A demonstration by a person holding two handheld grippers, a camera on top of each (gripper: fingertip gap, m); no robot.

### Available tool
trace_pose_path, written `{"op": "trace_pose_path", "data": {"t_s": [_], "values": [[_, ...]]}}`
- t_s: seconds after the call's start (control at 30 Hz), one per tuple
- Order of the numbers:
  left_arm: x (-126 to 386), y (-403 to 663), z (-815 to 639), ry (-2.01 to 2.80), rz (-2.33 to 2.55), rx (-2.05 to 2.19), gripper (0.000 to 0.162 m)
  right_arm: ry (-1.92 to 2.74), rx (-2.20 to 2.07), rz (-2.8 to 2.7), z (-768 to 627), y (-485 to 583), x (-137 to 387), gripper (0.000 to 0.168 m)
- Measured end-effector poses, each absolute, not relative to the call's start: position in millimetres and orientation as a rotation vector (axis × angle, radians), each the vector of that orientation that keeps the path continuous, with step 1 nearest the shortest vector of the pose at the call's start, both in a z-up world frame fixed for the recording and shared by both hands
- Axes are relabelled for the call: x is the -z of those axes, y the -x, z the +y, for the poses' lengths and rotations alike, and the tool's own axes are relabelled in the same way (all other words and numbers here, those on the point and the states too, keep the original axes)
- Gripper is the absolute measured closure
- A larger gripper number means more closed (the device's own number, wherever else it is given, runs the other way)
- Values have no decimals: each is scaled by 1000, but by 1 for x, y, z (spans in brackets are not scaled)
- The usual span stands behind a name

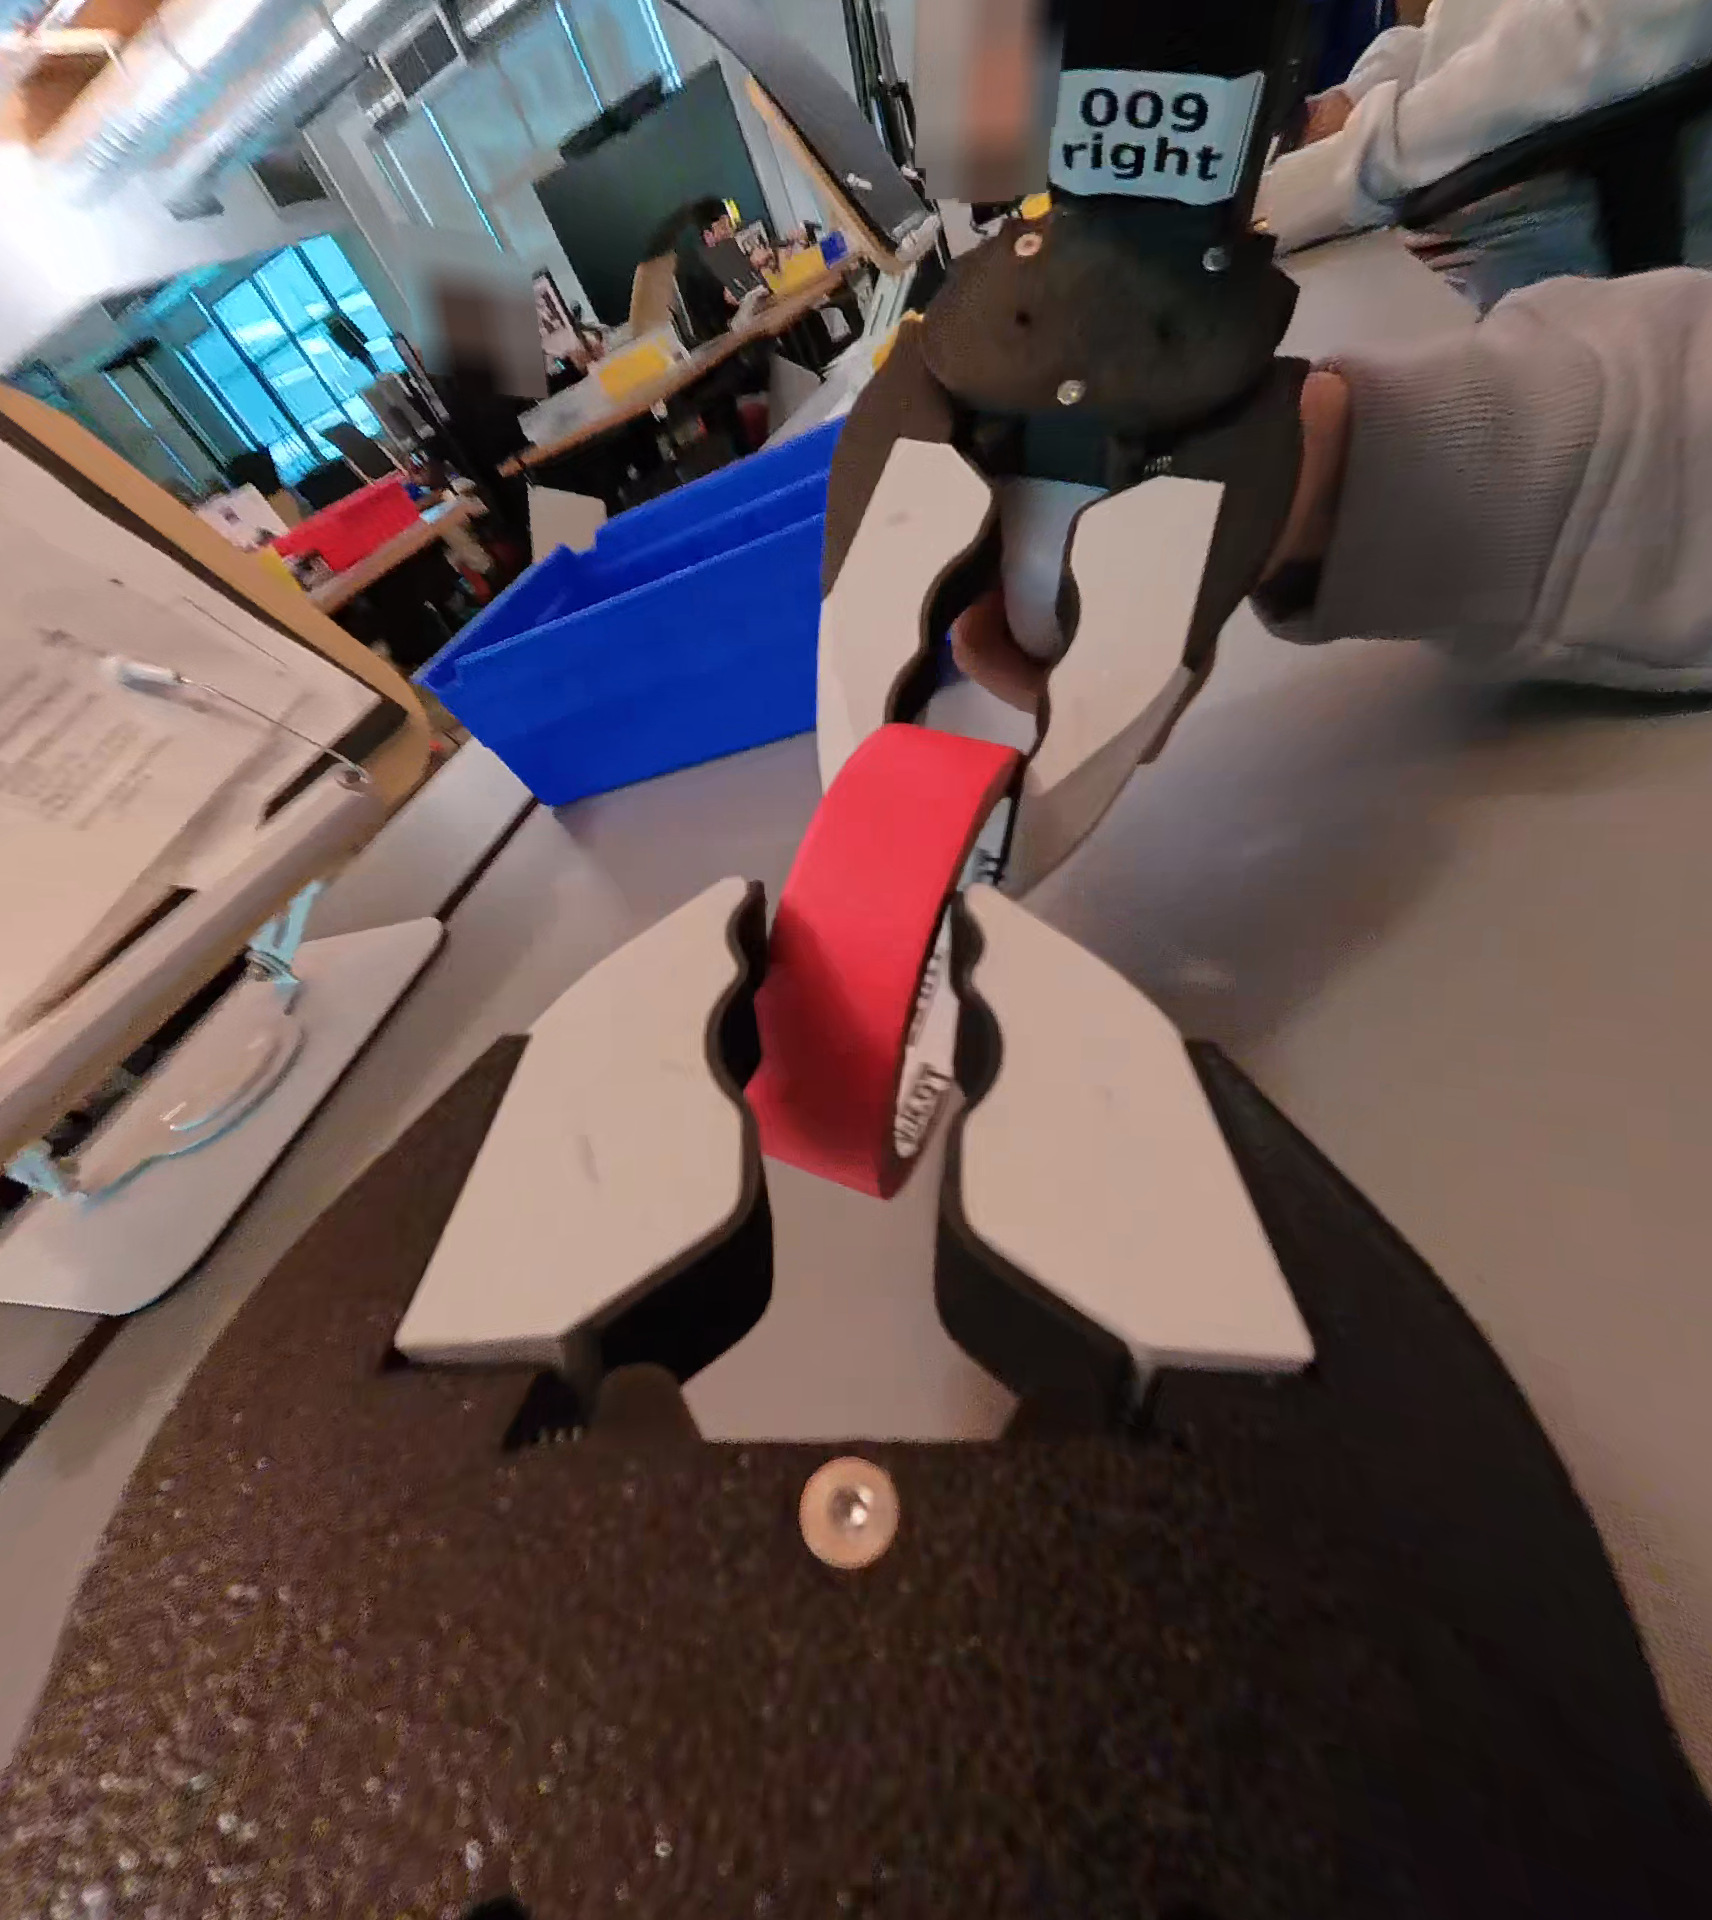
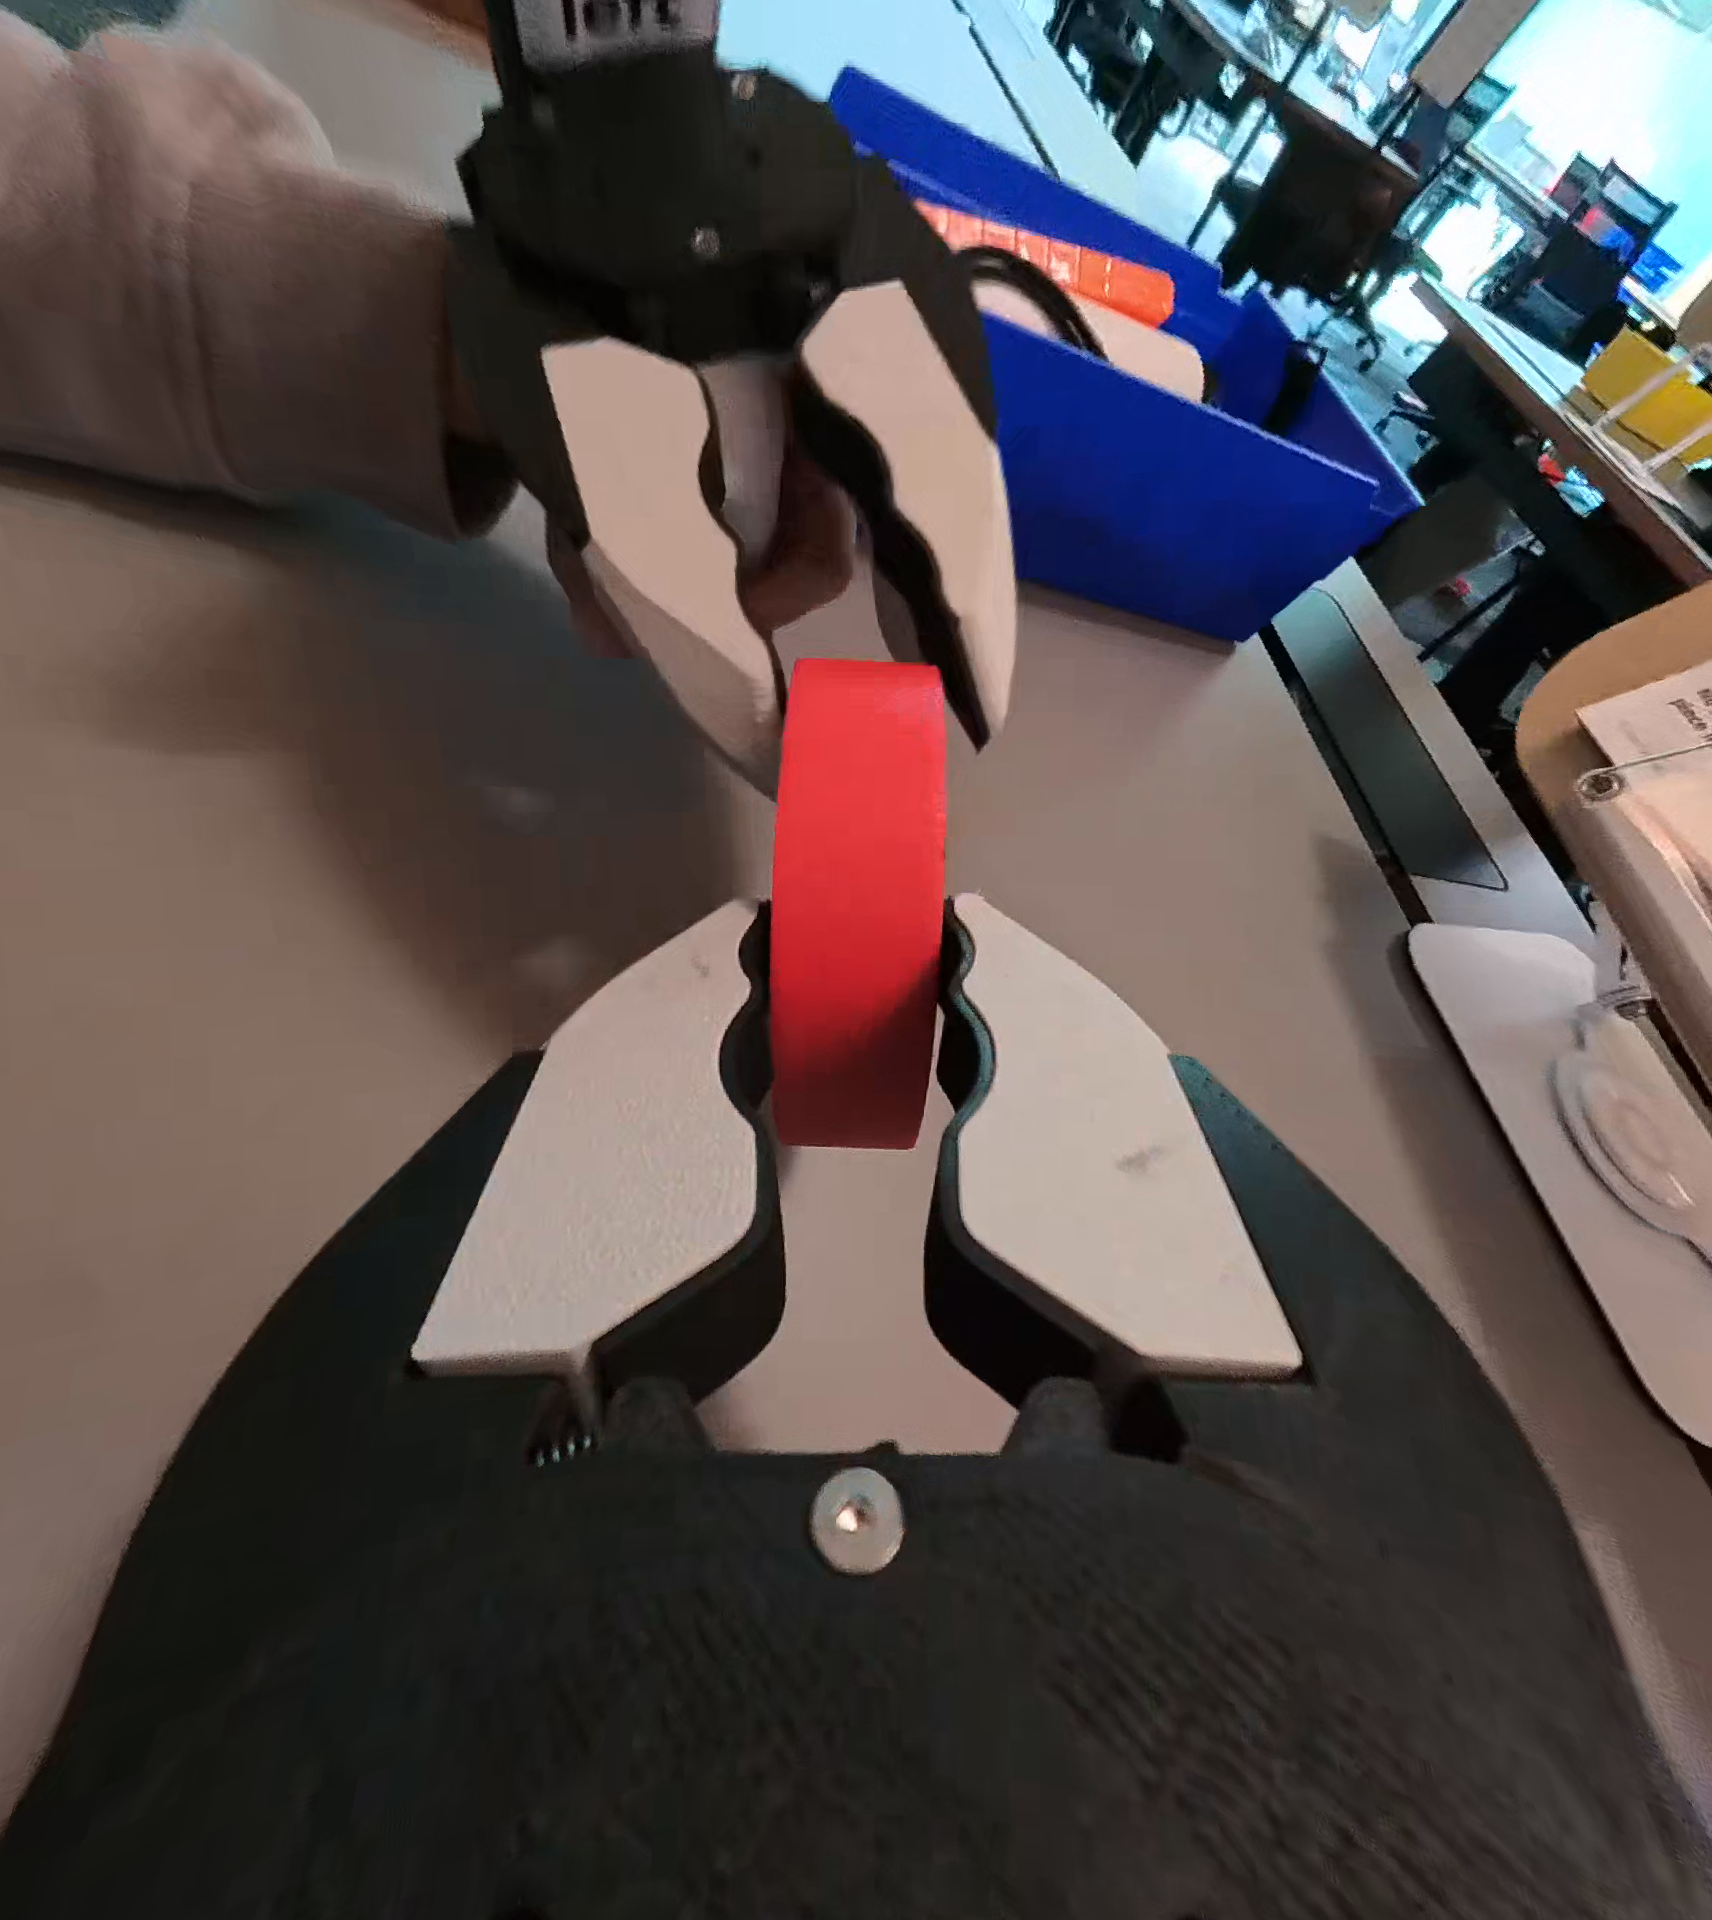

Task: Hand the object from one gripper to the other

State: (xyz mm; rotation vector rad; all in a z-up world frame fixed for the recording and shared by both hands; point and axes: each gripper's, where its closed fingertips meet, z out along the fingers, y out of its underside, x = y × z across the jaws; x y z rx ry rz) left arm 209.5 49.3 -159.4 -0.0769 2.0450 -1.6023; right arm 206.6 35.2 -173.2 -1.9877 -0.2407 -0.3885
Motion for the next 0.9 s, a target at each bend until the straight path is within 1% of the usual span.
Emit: {"op": "trace_pose_path", "data": {"t_s": [0.13, 0.17, 0.2, 0.23, 0.33, 0.4, 0.43, 0.5, 0.53, 0.7, 0.87, 0.9], "values": [[147, -212, 50, 174, 2024, 1741, 132, 1809, 338, -142, 35, -209, 151, 139], [141, -214, 52, 223, 1991, 1800, 132, 1751, 337, -111, 34, -211, 144, 135], [134, -217, 56, 275, 1949, 1862, 132, 1704, 340, -80, 32, -213, 137, 125], [126, -220, 61, 337, 1900, 1934, 133, 1666, 335, -48, 30, -216, 132, 120], [104, -229, 78, 552, 1687, 2224, 133, 1553, 253, 91, 29, -224, 119, 124], [94, -233, 87, 654, 1535, 2405, 133, 1484, 144, 159, 35, -222, 114, 123], [91, -234, 90, 695, 1468, 2482, 133, 1457, 89, 184, 40, -220, 113, 125], [87, -237, 97, 760, 1349, 2590, 133, 1421, 20, 217, 49, -216, 112, 134], [86, -238, 99, 775, 1313, 2619, 133, 1413, 9, 220, 52, -214, 112, 138], [86, -240, 103, 786, 1263, 2641, 132, 1397, 124, 222, 54, -218, 112, 138], [90, -237, 95, 733, 1336, 2614, 132, 1380, 55, 226, 45, -218, 102, 140], [94, -238, 92, 734, 1364, 2579, 130, 1369, 67, 226, 42, -219, 98, 140]]}}
